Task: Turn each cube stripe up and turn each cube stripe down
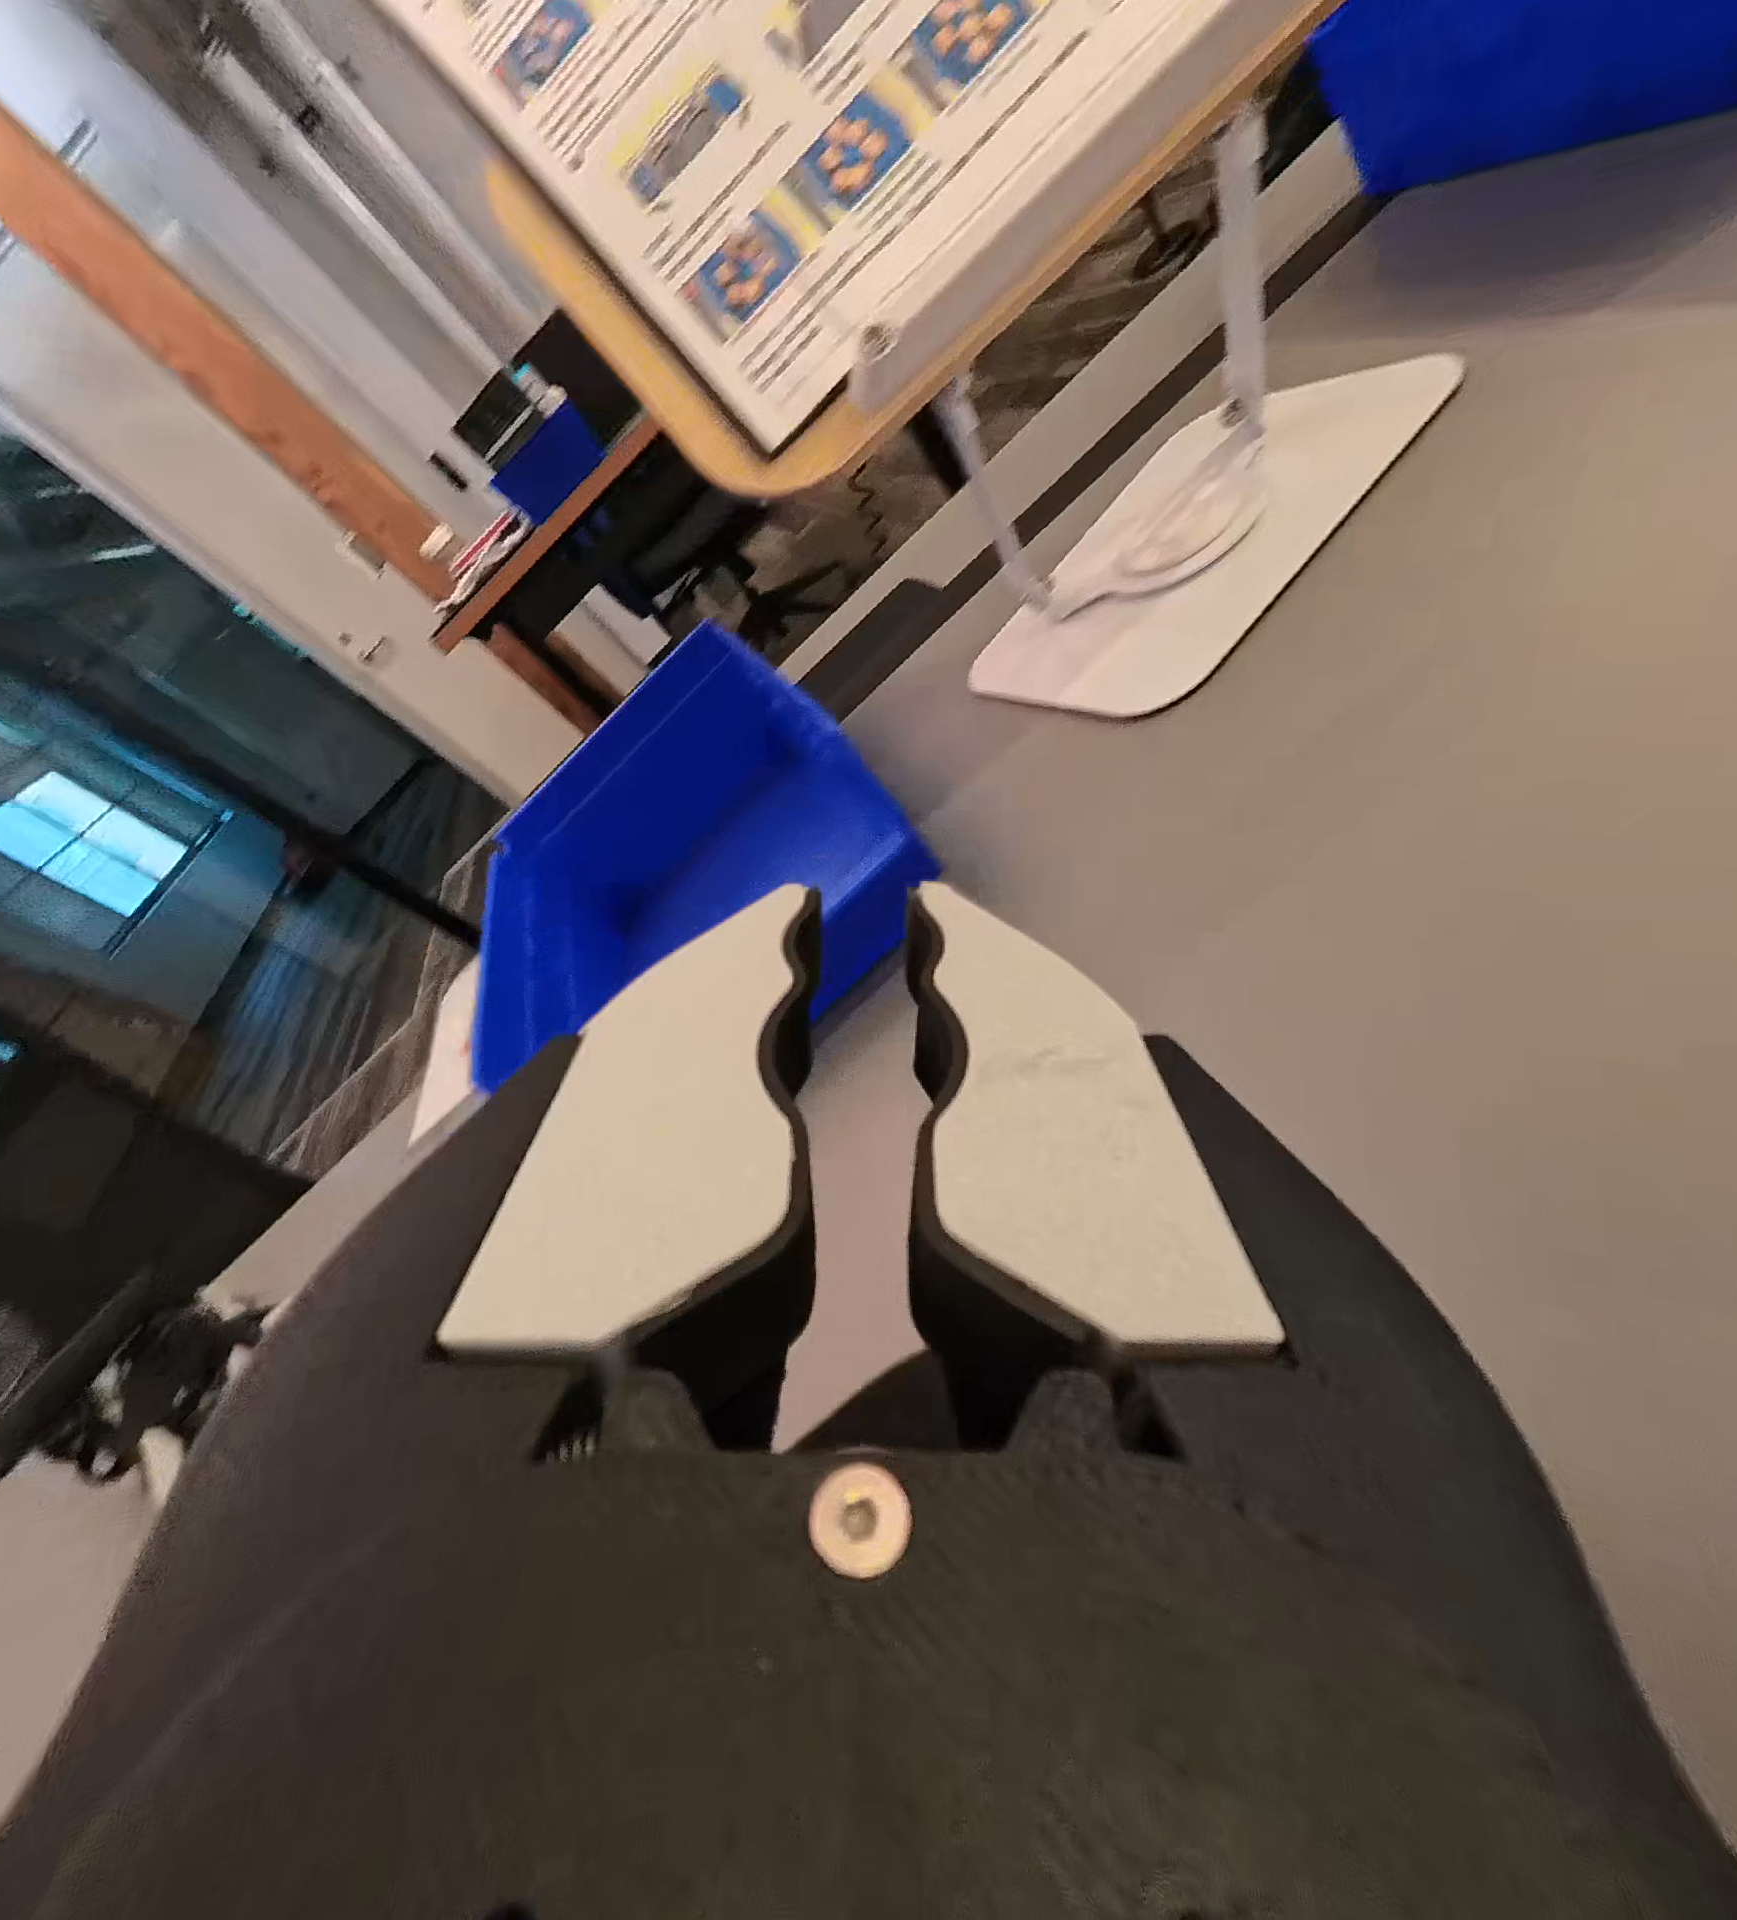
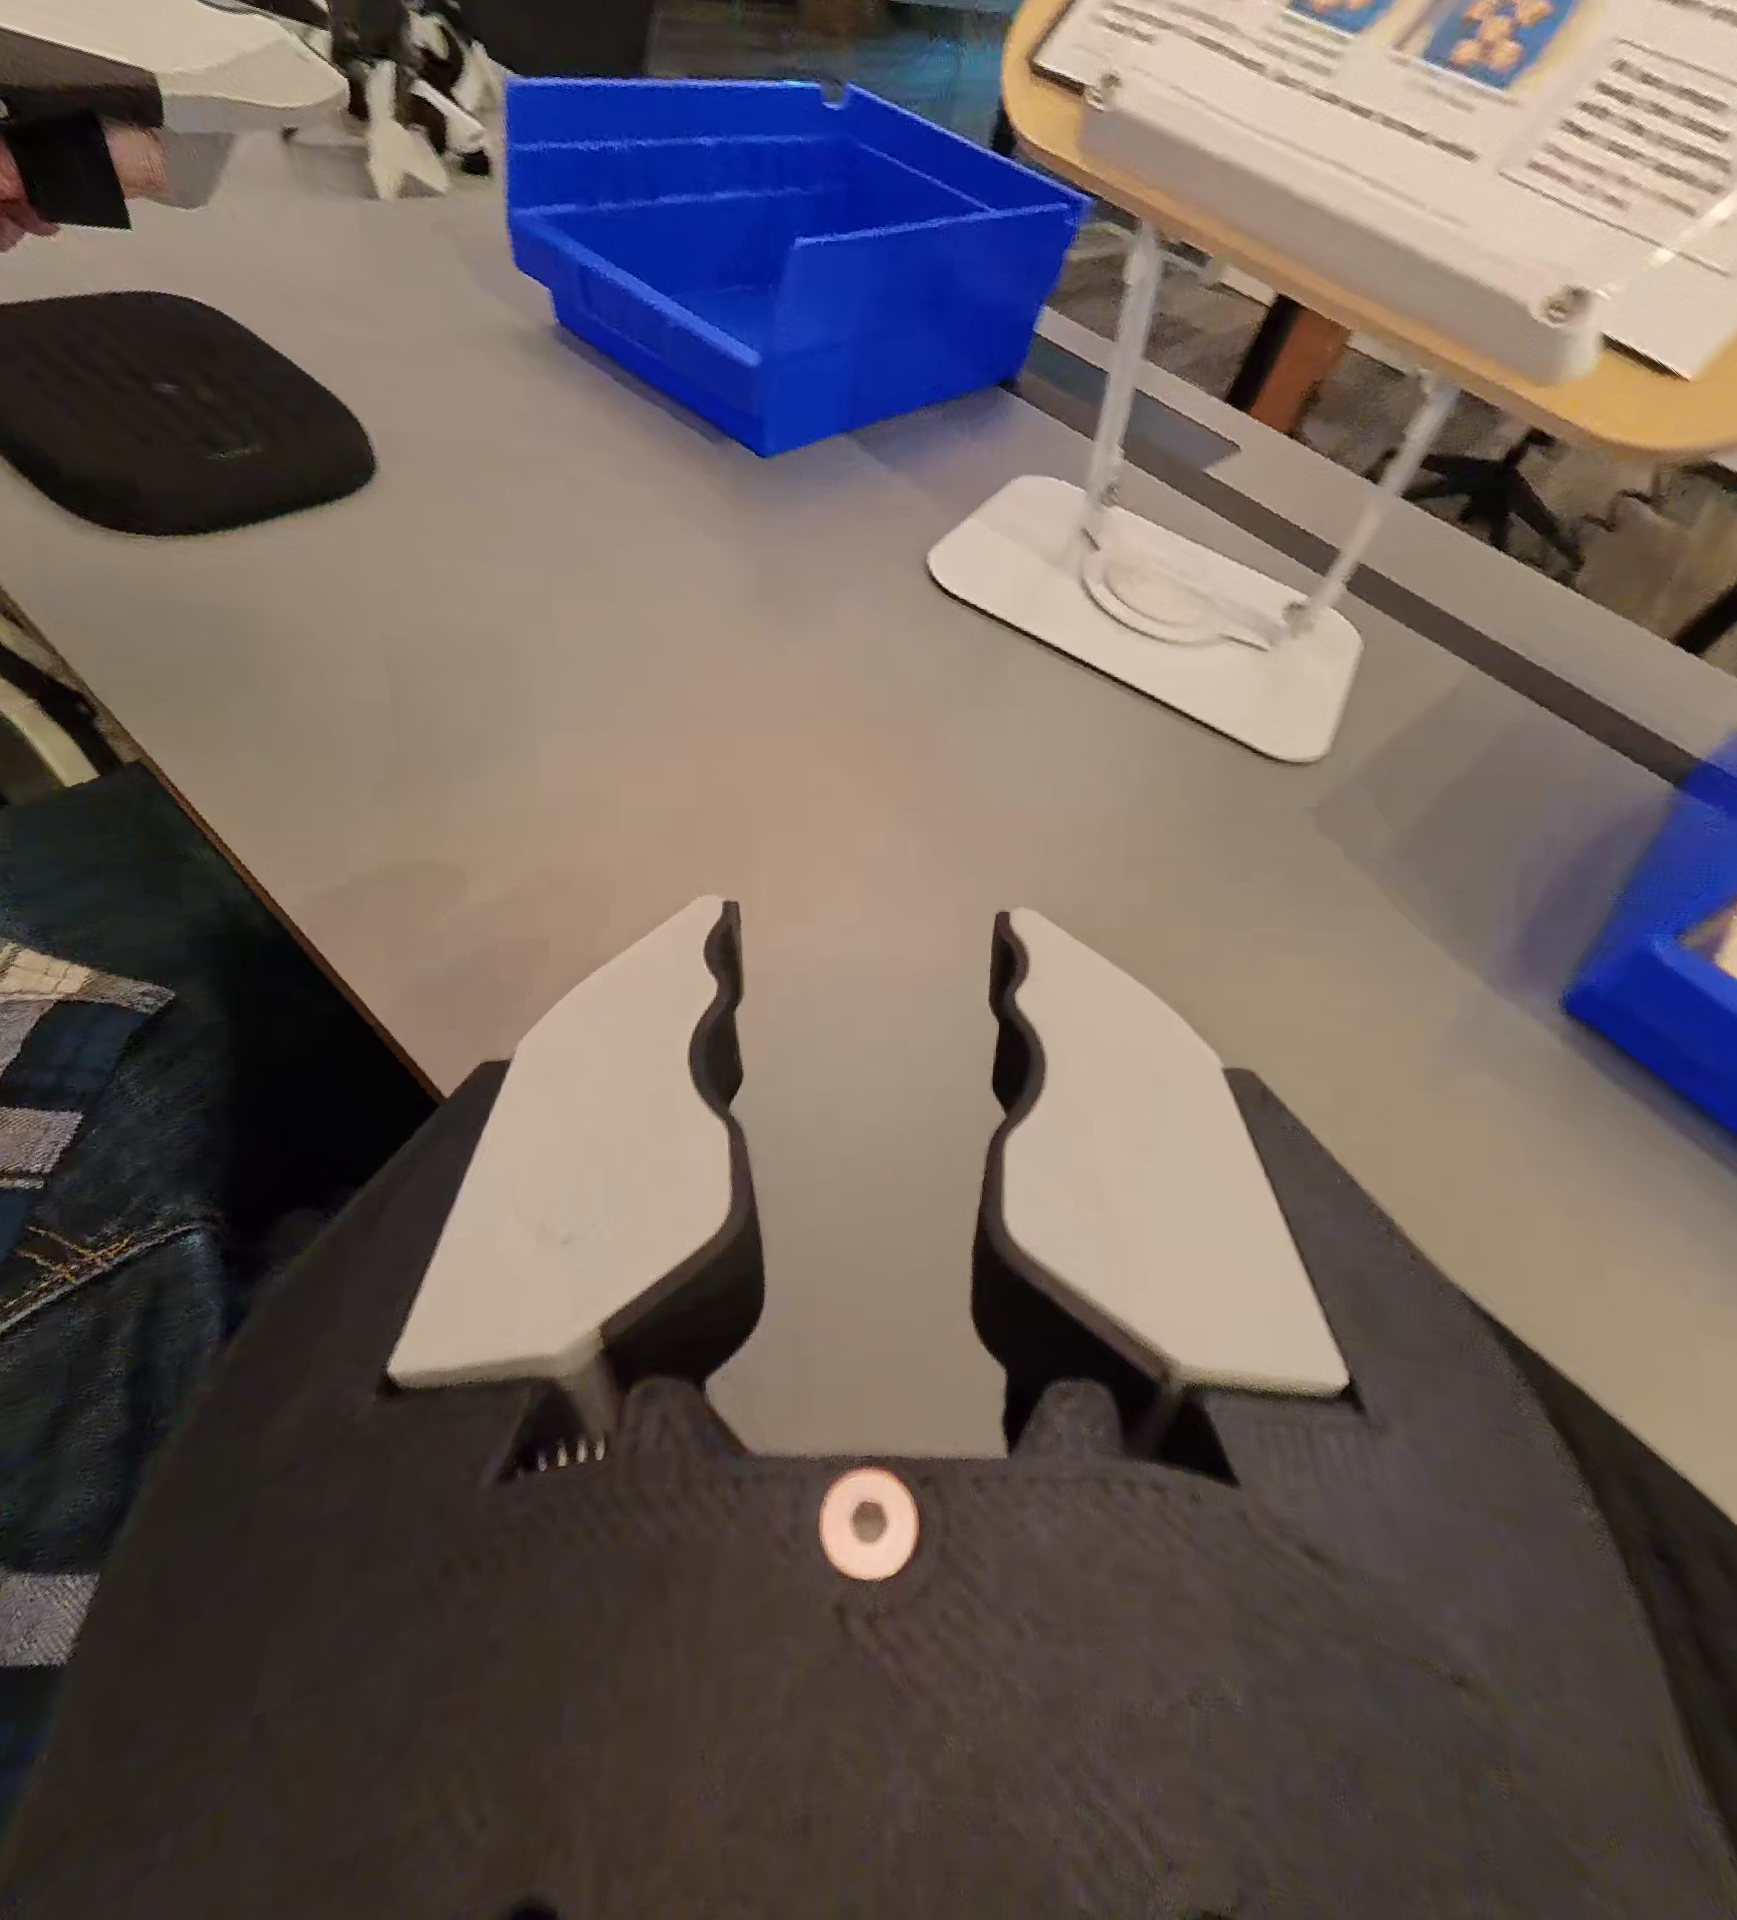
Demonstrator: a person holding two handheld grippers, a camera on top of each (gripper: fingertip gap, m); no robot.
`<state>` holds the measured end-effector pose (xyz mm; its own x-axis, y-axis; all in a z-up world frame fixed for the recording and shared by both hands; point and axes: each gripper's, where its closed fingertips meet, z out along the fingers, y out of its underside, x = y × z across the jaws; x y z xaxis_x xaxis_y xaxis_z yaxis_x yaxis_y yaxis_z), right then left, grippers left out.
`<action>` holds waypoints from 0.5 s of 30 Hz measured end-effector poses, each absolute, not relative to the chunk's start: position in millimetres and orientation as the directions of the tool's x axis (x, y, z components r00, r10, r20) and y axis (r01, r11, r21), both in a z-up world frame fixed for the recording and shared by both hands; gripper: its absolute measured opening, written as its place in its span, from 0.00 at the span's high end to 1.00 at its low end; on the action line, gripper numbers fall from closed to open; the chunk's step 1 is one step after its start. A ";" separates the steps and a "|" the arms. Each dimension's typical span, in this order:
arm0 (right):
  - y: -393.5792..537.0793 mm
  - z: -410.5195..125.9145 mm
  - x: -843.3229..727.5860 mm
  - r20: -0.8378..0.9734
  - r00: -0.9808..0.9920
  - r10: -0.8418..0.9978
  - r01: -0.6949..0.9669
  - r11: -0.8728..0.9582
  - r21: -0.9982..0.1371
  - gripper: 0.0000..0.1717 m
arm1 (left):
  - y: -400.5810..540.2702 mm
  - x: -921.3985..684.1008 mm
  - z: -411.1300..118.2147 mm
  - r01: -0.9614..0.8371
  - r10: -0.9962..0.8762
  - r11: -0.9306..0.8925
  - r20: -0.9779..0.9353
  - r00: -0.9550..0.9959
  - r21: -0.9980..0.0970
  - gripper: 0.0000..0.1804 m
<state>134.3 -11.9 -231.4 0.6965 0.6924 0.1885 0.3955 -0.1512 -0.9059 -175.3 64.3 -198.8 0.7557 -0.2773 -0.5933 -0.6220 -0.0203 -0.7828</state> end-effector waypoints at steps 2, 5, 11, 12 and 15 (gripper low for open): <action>-5.8 -230.7 116.6 0.194 0.662 0.724 0.405 -0.126 -0.906 0.72 | 54.1 -199.2 -198.1 -0.608 -0.233 -0.057 -0.581 0.780 -0.792 0.91; 1.8 -229.6 91.6 0.204 0.612 0.765 0.413 -0.089 -0.906 0.70 | 39.0 -228.8 -202.3 -0.557 -0.190 -0.121 -0.531 0.826 -0.822 0.88; 15.6 -224.4 50.9 0.189 0.539 0.821 0.389 -0.044 -0.920 0.66 | 9.1 -273.8 -210.8 -0.519 -0.102 -0.219 -0.510 0.854 -0.826 0.81; 17.7 -223.7 45.3 0.187 0.529 0.828 0.384 -0.038 -0.923 0.65 | 4.3 -279.9 -211.4 -0.512 -0.089 -0.230 -0.506 0.858 -0.828 0.81; 24.2 -223.7 31.6 0.185 0.505 0.843 0.384 -0.028 -0.923 0.63 | -7.1 -293.1 -217.6 -0.442 -0.068 -0.273 -0.442 0.895 -0.854 0.76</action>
<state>31.6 24.2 -223.7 0.5048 0.8432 0.1847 0.3838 -0.0276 -0.9230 -293.1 -7.1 -217.6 0.8947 -0.0681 -0.4415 -0.4424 -0.2727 -0.8544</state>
